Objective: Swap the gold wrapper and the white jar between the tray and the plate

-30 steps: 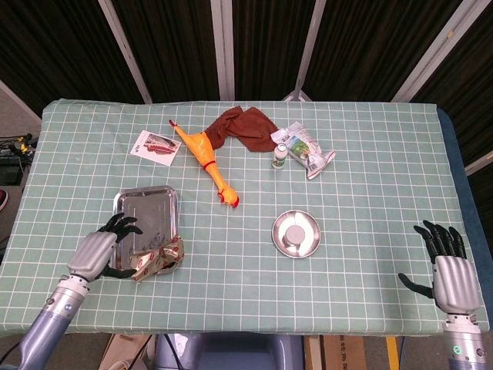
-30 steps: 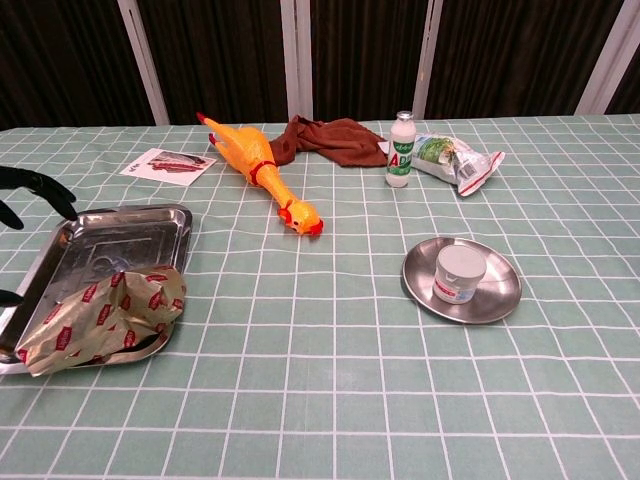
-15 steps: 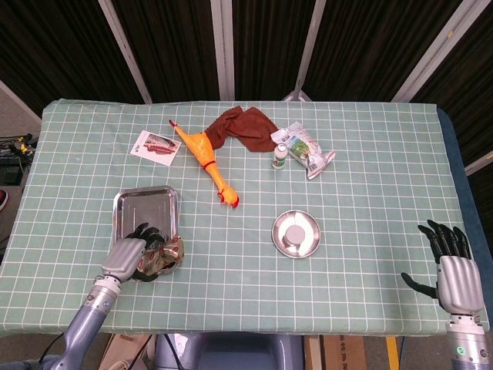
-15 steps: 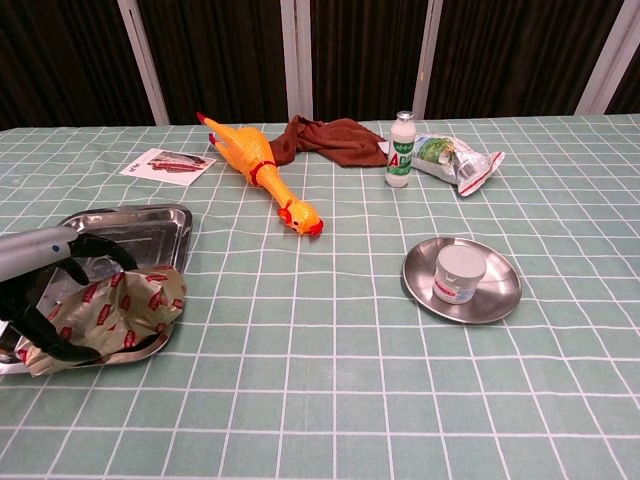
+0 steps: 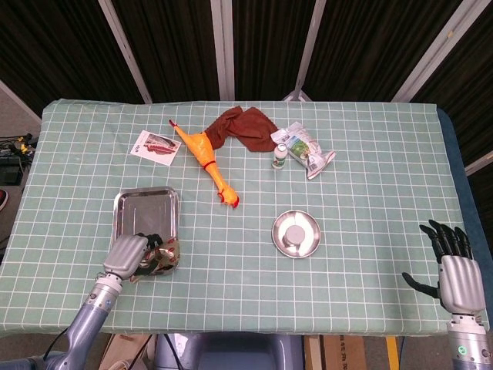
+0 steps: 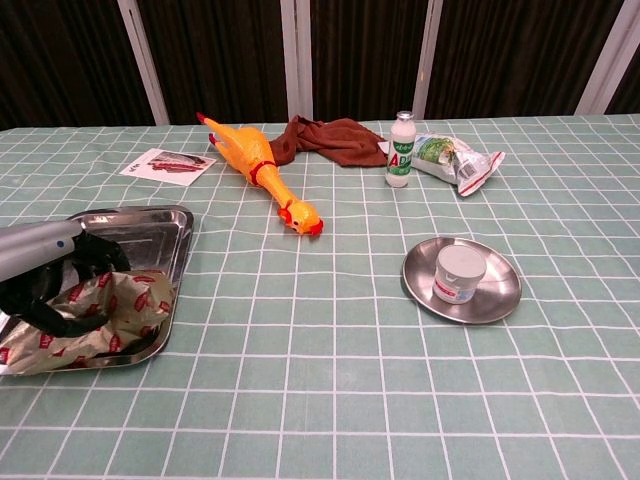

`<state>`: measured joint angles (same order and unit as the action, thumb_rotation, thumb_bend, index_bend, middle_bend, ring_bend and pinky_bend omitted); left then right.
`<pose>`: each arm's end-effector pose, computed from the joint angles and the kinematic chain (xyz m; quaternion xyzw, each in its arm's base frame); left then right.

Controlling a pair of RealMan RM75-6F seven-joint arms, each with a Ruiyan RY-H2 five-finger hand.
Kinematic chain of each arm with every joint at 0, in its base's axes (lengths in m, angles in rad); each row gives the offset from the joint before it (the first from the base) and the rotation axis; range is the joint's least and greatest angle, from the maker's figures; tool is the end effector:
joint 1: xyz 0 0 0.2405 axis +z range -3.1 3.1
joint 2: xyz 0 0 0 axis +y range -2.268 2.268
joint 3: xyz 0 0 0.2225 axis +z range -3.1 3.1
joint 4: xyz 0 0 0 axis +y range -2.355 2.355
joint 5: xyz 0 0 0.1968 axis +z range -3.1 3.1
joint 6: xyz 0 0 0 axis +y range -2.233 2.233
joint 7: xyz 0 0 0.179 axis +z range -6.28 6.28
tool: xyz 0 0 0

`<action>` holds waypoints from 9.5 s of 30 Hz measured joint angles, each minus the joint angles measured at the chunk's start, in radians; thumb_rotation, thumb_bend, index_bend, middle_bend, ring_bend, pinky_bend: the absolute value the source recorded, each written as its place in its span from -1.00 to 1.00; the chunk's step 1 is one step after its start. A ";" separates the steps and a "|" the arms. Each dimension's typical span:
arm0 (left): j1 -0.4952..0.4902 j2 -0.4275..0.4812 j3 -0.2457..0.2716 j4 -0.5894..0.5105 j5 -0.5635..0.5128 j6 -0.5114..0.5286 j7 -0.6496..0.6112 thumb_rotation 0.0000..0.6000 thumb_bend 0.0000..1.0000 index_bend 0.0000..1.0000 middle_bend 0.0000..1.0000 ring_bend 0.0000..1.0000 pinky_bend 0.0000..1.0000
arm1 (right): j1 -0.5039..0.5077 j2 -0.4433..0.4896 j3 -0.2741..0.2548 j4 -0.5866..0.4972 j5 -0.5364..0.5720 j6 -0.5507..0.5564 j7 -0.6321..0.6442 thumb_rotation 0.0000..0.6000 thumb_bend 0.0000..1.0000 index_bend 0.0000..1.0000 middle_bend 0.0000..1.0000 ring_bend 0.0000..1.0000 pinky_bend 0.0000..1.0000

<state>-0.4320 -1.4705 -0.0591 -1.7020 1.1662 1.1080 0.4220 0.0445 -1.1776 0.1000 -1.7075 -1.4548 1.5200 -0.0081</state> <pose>-0.1811 0.2637 -0.0066 -0.7048 -0.4552 -0.3213 0.4391 -0.2615 -0.2092 0.1492 0.5296 -0.4284 0.4358 0.5883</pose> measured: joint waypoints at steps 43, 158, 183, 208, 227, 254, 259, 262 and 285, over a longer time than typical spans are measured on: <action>-0.373 -0.363 -0.207 0.591 0.279 -0.002 -0.138 1.00 0.15 0.02 0.01 -0.28 0.12 | 0.010 -0.023 0.017 0.026 0.046 -0.020 -0.020 1.00 -0.87 -0.61 -0.75 -0.80 -1.00; 0.369 0.278 -0.108 0.141 0.257 0.596 -0.433 1.00 -0.34 -0.46 -0.91 -1.00 -0.56 | 0.553 -0.529 0.120 0.167 0.506 -0.387 -0.517 1.00 -0.60 -0.15 -0.24 -0.15 -0.74; 0.384 0.289 -0.130 0.131 0.250 0.594 -0.465 1.00 -0.33 -0.45 -0.91 -1.00 -0.55 | 0.561 -0.510 0.111 0.157 0.492 -0.405 -0.467 1.00 -0.45 0.04 0.01 0.11 -0.61; 0.381 0.303 -0.137 0.126 0.234 0.552 -0.493 1.00 -0.33 -0.45 -0.92 -1.00 -0.54 | 0.580 -0.584 0.027 -0.060 0.358 -0.332 -0.640 1.00 -0.45 0.07 0.02 0.12 -0.61; 0.385 0.308 -0.161 0.142 0.195 0.545 -0.522 1.00 -0.33 -0.45 -0.92 -1.00 -0.54 | 0.661 -0.797 0.098 0.125 0.430 -0.386 -0.667 1.00 -0.50 -0.23 -0.29 -0.36 -0.84; 0.384 0.300 -0.159 0.133 0.197 0.544 -0.496 1.00 -0.33 -0.45 -0.93 -1.00 -0.53 | 0.657 -0.711 0.182 -0.095 0.465 -0.241 -0.817 1.00 -0.74 -0.48 -0.51 -0.49 -0.96; 0.383 0.296 -0.159 0.135 0.195 0.539 -0.488 1.00 -0.33 -0.45 -0.93 -1.00 -0.53 | 0.706 -0.759 0.254 0.006 0.539 -0.268 -0.811 1.00 -0.74 -0.49 -0.55 -0.55 -0.98; 0.383 0.296 -0.162 0.136 0.186 0.536 -0.490 1.00 -0.33 -0.45 -0.93 -1.00 -0.53 | 0.747 -0.797 0.300 0.080 0.565 -0.284 -0.802 1.00 -0.74 -0.49 -0.55 -0.55 -0.98; 0.394 0.319 -0.181 0.141 0.152 0.526 -0.540 1.00 -0.33 -0.45 -0.93 -1.00 -0.53 | 0.904 -0.986 0.385 0.496 0.672 -0.429 -0.645 1.00 -0.74 -0.47 -0.52 -0.42 -0.98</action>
<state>-0.0380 -1.1512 -0.2400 -1.5611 1.3181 1.6338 -0.1182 0.9482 -2.1631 0.4848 -1.2113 -0.7826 1.0906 -0.6531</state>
